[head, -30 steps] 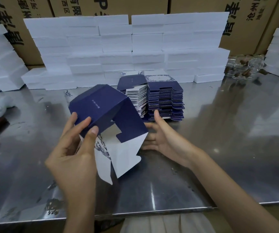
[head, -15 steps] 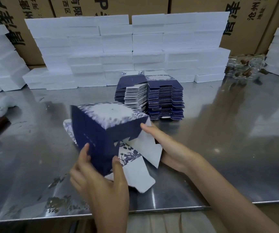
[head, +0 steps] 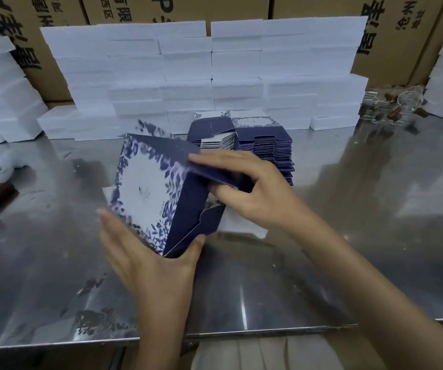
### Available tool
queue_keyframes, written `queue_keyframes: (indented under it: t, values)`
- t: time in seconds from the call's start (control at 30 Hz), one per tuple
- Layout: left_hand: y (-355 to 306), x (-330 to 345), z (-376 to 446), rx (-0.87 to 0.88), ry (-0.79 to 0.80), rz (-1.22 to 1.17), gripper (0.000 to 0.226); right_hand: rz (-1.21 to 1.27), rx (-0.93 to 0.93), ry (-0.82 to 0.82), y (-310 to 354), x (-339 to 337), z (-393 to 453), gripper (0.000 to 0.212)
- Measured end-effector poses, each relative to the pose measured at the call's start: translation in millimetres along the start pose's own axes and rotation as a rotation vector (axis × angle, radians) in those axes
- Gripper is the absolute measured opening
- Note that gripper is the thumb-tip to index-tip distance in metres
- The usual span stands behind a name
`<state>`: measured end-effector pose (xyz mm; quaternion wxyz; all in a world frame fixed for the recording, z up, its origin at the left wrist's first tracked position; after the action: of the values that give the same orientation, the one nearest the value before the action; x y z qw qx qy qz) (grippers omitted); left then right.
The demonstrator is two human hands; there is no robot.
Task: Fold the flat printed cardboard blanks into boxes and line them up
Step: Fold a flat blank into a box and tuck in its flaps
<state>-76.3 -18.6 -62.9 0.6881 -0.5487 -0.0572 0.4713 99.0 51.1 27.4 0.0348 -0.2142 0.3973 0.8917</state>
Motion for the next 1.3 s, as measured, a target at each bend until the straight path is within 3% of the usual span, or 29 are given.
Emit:
queue_keyframes:
  t: [0.07,0.17,0.23,0.33,0.47,0.57,0.83,1.07,1.3]
  values:
    - [-5,-7,-1,0.081,-0.087,0.070,0.139,-0.218,-0.067,0.043,5,5,1,0.055]
    - [-3,-2,1,0.135,-0.033,0.004,0.128,-0.390,-0.074,0.181,0,18,2,0.049]
    - [-9,-4,3,0.249,-0.008,-0.067,0.114,-0.350,0.005,0.228,-7,23,-1,0.047]
    - [-34,-10,5,0.431,0.018,-0.200,0.069,-0.190,0.110,0.247,-11,23,-5,0.049]
    - [-55,-2,17,0.407,0.074,-0.287,0.030,0.055,0.199,0.216,-13,12,-3,0.041]
    - [-60,4,23,0.439,0.071,-0.164,0.025,-0.005,0.217,0.228,-22,3,0,0.040]
    - [-55,3,32,0.484,0.075,-0.116,0.019,0.059,0.262,0.230,-45,0,-4,0.051]
    - [-53,5,36,0.389,0.037,-0.215,0.020,0.129,0.203,0.060,-41,8,6,0.024]
    - [-56,11,39,0.391,0.025,-0.218,0.012,0.346,0.224,-0.006,-49,13,7,0.021]
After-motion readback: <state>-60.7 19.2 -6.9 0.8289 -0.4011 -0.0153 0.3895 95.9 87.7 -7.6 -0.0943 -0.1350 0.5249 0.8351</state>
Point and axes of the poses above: each hand's wrist, its own z-axis towards the middle knuckle, its own x-axis out of the palm, y = z × x, the point moved 7 cm from there along z, towards the middle knuckle, and after that the axes turned 7 degrees about z, right-handed, at the moved point
